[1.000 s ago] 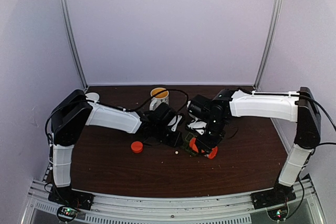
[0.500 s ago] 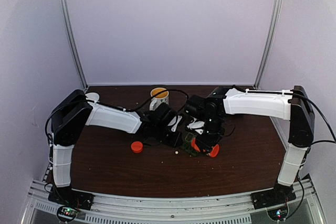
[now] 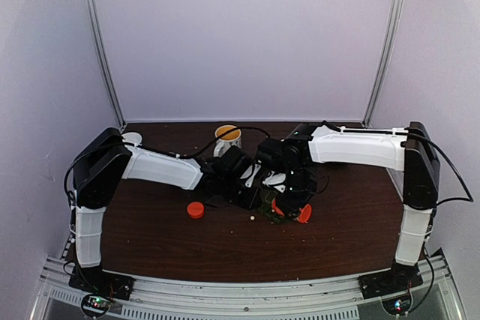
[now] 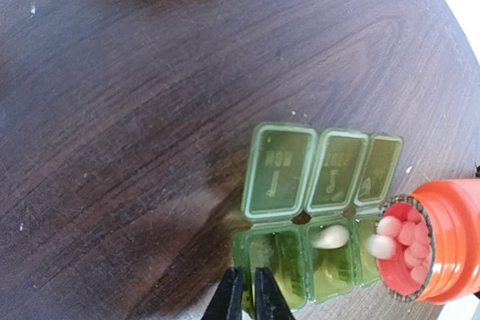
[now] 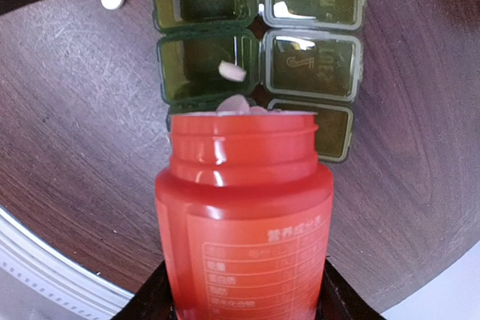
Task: Sort the pills into containers
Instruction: Pour the pill into the compartment of the pill container, then pick up the lid of the pill bottle from the center of the board.
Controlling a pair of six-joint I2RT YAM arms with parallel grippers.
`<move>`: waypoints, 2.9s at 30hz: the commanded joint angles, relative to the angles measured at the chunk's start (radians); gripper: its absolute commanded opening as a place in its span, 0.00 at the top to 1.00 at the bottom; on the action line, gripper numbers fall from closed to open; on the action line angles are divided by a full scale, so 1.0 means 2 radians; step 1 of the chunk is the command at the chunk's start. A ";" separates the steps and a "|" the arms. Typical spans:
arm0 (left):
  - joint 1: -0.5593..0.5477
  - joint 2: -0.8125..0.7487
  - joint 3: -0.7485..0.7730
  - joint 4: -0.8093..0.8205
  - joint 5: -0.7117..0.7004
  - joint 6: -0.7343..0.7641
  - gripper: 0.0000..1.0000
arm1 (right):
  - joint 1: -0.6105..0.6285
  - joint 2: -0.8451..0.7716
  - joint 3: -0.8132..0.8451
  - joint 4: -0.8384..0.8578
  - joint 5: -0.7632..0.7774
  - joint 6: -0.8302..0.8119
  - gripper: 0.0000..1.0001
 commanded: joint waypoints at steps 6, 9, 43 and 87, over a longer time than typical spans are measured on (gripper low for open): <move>-0.006 0.000 0.015 -0.002 -0.006 0.010 0.91 | 0.004 0.007 0.015 -0.004 0.017 -0.004 1.00; -0.007 0.001 0.015 -0.001 -0.005 0.010 0.91 | 0.003 -0.013 -0.013 0.017 0.013 -0.003 1.00; -0.016 0.007 0.014 -0.009 -0.012 0.011 0.94 | -0.010 -0.358 -0.426 0.519 0.087 0.036 1.00; -0.030 0.000 0.019 -0.021 -0.046 0.023 0.94 | -0.016 -0.056 -0.713 1.411 0.183 0.082 1.00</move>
